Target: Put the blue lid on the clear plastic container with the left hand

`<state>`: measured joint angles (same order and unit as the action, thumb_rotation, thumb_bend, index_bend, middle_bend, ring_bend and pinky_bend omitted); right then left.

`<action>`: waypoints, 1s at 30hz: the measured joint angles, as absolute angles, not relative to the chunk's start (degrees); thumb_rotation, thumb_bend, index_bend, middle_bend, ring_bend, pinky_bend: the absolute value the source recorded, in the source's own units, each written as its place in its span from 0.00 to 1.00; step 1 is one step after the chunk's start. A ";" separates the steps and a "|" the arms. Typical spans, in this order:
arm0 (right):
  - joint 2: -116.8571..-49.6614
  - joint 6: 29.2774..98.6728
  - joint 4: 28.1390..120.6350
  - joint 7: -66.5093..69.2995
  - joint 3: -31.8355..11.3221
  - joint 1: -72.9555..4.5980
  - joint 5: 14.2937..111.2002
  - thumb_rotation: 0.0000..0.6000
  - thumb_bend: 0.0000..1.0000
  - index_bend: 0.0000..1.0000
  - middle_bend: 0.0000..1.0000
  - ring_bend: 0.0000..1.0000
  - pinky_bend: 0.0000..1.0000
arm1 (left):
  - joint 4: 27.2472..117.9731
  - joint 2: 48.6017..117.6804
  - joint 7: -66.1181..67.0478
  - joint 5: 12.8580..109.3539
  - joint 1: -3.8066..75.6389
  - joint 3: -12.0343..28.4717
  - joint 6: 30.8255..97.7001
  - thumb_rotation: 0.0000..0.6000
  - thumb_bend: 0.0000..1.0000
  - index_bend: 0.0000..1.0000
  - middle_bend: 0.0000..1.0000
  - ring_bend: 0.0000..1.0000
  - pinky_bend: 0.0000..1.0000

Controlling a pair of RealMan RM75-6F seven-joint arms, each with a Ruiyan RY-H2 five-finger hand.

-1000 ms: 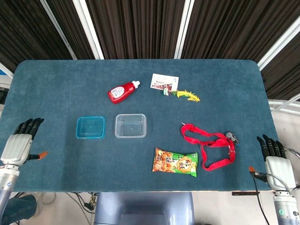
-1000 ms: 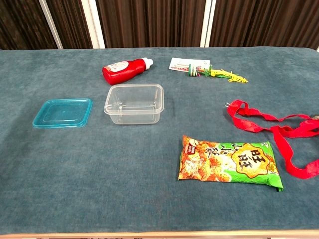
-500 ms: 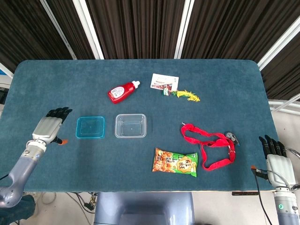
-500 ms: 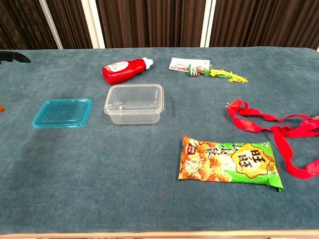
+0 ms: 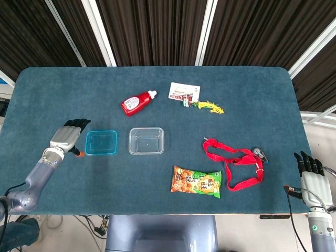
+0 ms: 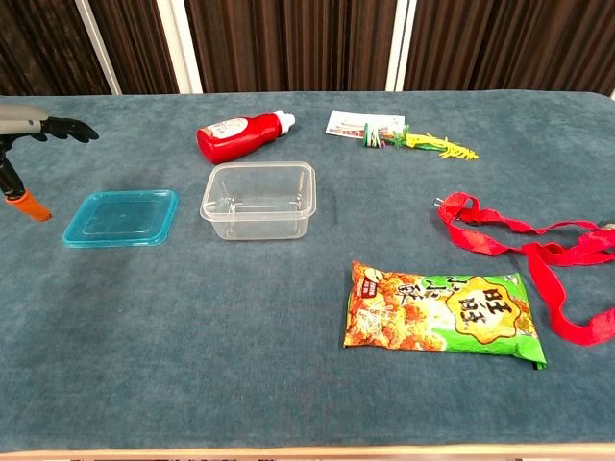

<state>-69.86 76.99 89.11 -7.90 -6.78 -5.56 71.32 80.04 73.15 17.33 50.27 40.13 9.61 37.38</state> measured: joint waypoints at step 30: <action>-70.91 74.30 86.77 -8.29 -7.06 -6.27 68.25 1.00 0.27 0.04 0.00 0.00 0.00 | 70.00 82.41 17.60 48.83 45.85 4.58 36.06 1.00 0.01 0.01 0.08 0.00 0.04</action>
<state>-70.91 74.30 86.77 -8.29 -7.06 -6.27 68.25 70.00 82.41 17.60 48.83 45.85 4.58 36.06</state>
